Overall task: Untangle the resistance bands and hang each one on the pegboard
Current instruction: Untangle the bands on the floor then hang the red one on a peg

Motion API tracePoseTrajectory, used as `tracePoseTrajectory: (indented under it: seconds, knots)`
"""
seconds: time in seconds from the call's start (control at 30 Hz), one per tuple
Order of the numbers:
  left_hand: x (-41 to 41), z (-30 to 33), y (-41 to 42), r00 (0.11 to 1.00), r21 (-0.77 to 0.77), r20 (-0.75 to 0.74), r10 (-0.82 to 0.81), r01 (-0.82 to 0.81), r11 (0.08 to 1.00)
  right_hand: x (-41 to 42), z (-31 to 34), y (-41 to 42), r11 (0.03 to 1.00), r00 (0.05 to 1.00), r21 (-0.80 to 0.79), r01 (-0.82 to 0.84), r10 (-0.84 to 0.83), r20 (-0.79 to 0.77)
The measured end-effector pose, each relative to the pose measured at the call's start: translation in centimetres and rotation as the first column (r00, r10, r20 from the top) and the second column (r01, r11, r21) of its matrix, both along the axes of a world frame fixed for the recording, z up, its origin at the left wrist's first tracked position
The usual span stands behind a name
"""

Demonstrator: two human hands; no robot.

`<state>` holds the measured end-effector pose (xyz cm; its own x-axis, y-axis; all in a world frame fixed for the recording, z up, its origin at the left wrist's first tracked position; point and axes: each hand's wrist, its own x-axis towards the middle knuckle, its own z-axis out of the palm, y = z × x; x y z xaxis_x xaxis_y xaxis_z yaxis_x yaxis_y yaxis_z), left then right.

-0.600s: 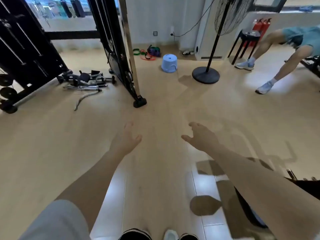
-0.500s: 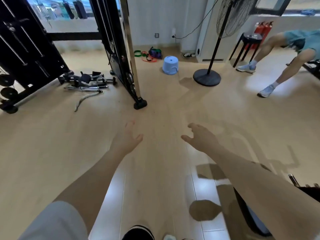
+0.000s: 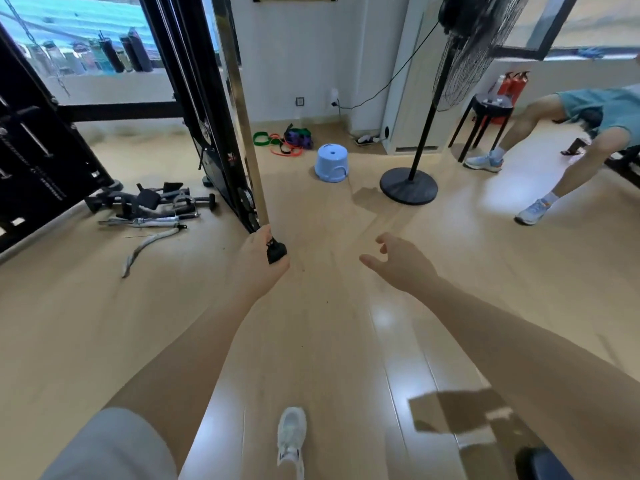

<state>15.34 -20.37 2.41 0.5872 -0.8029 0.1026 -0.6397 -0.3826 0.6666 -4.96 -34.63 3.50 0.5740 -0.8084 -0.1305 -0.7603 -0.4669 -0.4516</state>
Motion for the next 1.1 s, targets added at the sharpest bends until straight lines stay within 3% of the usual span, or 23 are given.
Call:
tracePoseTrajectory:
  seconds: [0.13, 0.37, 0.53, 0.83, 1.1]
  knots:
    - [7.0, -0.4, -7.3, 0.994, 0.095, -0.102, -0.038, 0.047, 0.994, 5.3, 0.5, -6.3, 0.999, 0.997, 0.012, 0.034, -0.033, -0.07]
    - [13.2, -0.3, -21.3, 0.979, 0.201, -0.04, -0.198, 0.202, 0.958, 11.3, 0.5, -17.3, 0.989, 0.989, 0.04, 0.14, -0.137, -0.062]
    - [15.8, -0.3, -31.7, 0.961, 0.174, -0.001, -0.277, 0.273, 0.946, 14.7, 0.2, -27.8, 0.985, 0.986, 0.067, 0.159, -0.155, -0.065]
    - [21.0, -1.4, -48.7, 0.988, 0.183, -0.086, -0.128, 0.142, 0.973, 22.8, 0.2, -48.6, 1.0, 0.995, 0.003, -0.022, 0.022, -0.099]
    - [30.1, -3.4, -59.6, 0.994, 0.22, -0.107, -0.009, 0.033, 0.975, 33.6, -5.0, -63.0, 0.982, 0.956, 0.092, -0.167, 0.184, -0.23]
